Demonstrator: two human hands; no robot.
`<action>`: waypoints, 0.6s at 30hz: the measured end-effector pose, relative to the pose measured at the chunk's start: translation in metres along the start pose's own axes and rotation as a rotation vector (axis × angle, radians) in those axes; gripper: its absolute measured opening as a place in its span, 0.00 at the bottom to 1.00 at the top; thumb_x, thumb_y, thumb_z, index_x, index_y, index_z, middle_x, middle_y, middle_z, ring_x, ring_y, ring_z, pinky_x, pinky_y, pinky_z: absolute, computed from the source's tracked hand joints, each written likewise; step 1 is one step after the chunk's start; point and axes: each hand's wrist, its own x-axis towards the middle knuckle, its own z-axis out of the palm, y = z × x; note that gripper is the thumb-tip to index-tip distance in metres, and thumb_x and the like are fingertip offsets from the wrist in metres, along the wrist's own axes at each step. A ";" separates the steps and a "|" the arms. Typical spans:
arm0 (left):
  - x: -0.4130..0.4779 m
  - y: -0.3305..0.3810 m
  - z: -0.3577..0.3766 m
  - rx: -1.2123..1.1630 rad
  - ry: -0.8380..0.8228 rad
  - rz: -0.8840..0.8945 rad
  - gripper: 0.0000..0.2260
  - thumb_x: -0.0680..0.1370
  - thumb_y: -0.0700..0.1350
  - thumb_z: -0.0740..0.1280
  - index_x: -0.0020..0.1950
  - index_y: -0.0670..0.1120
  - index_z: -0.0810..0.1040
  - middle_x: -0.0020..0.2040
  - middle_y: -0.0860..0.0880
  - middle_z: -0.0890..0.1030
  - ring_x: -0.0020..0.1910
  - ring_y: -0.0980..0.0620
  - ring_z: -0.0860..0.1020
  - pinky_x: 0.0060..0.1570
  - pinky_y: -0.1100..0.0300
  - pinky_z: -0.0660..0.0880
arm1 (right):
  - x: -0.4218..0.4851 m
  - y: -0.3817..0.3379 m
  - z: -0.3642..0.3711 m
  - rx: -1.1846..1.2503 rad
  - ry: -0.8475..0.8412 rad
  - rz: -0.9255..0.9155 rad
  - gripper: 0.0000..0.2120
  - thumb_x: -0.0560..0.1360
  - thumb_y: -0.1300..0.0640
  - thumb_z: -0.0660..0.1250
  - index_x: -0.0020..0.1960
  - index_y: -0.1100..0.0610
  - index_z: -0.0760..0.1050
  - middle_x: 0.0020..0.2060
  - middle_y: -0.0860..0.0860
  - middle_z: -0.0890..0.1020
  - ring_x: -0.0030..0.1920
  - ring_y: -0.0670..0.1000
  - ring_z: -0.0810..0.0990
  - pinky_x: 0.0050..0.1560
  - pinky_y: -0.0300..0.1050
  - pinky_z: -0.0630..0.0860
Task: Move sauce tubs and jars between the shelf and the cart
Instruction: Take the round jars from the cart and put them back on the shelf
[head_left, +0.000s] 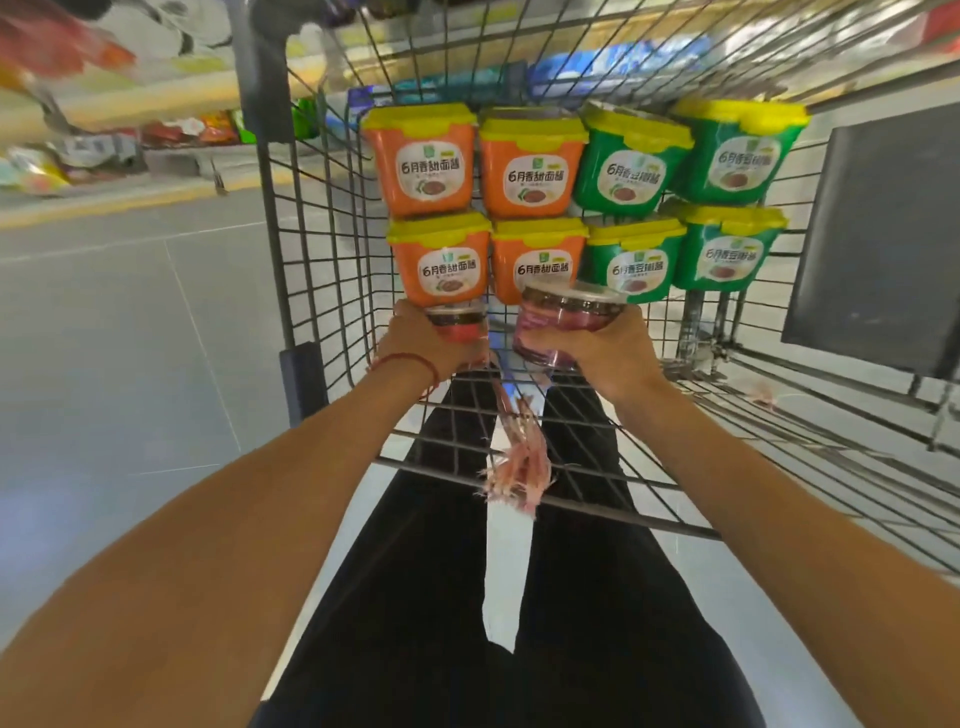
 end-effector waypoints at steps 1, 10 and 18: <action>0.002 0.002 0.002 -0.035 0.004 -0.018 0.45 0.61 0.61 0.82 0.70 0.47 0.66 0.57 0.54 0.78 0.55 0.52 0.79 0.57 0.59 0.75 | 0.000 0.000 0.000 -0.008 -0.005 -0.001 0.34 0.56 0.53 0.88 0.60 0.52 0.83 0.51 0.45 0.89 0.51 0.46 0.88 0.60 0.53 0.84; -0.007 0.011 -0.003 0.080 0.035 0.008 0.49 0.64 0.59 0.82 0.73 0.41 0.60 0.67 0.46 0.77 0.66 0.44 0.77 0.60 0.55 0.74 | -0.007 -0.004 -0.001 -0.044 -0.069 -0.033 0.25 0.60 0.57 0.88 0.56 0.52 0.86 0.47 0.45 0.90 0.49 0.45 0.88 0.57 0.47 0.84; -0.045 0.006 -0.027 0.147 0.086 0.129 0.46 0.62 0.63 0.81 0.69 0.44 0.63 0.55 0.48 0.78 0.52 0.46 0.78 0.55 0.52 0.77 | -0.020 -0.013 0.000 0.040 -0.123 0.024 0.28 0.54 0.47 0.86 0.53 0.50 0.88 0.49 0.48 0.90 0.53 0.52 0.88 0.64 0.57 0.81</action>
